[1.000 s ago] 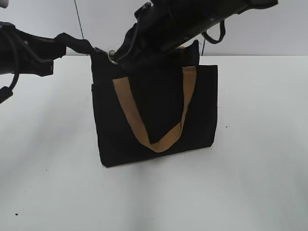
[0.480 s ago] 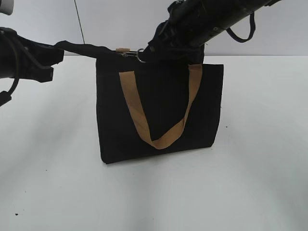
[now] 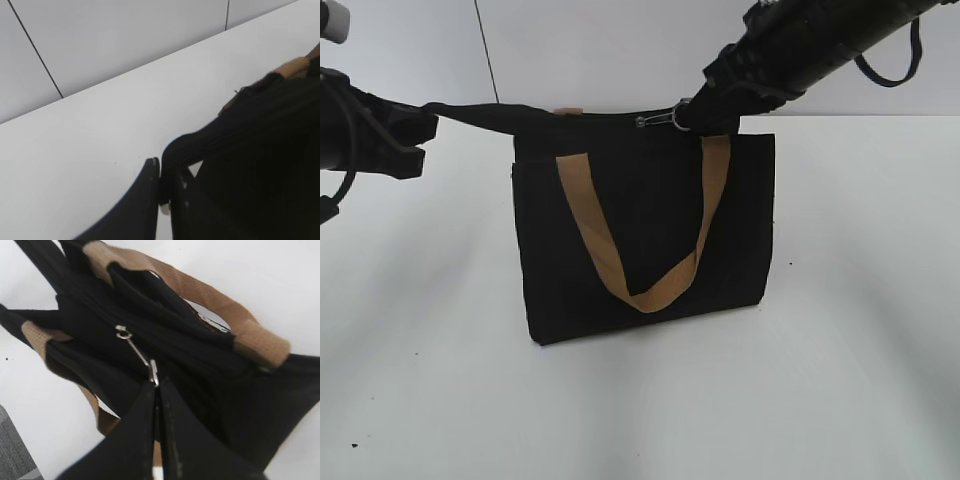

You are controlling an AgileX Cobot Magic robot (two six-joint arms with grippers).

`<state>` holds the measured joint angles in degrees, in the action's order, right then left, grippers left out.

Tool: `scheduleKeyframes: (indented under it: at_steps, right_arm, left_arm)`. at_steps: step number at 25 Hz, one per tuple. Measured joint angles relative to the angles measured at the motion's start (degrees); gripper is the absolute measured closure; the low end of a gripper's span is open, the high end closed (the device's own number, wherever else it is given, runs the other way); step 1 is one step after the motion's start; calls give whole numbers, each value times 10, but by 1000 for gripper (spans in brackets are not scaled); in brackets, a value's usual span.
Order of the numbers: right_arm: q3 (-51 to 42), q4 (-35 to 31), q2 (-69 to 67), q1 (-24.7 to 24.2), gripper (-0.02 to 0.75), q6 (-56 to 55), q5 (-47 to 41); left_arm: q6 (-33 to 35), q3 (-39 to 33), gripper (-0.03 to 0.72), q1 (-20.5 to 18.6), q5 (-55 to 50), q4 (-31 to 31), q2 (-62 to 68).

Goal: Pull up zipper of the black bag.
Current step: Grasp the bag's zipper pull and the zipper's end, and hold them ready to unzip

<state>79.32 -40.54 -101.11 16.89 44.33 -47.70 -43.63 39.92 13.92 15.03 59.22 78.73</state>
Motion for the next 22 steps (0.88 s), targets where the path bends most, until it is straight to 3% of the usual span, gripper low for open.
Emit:
scheduleKeyframes:
  at_steps: [7,11,17,20,22]
  right_arm:
    - [0,32,1,-51,751,-28,-14]
    - [0,39,1,-55,751,-40,-21]
    - [0,-28,1,-56,734,-25,-33]
    - [0,-64,3,-56,597,-20,-36]
    - [0,-71,8,-56,435,-19,-40]
  left_arm:
    - [0,0,656,-1,-15,-4,0]
    - [0,0,656,-1,-13,-6,0]
    - [-4,0,653,-4,24,-15,0]
    - [-56,0,564,-3,49,-19,-1]
    - [-106,0,402,-3,49,-13,-1]
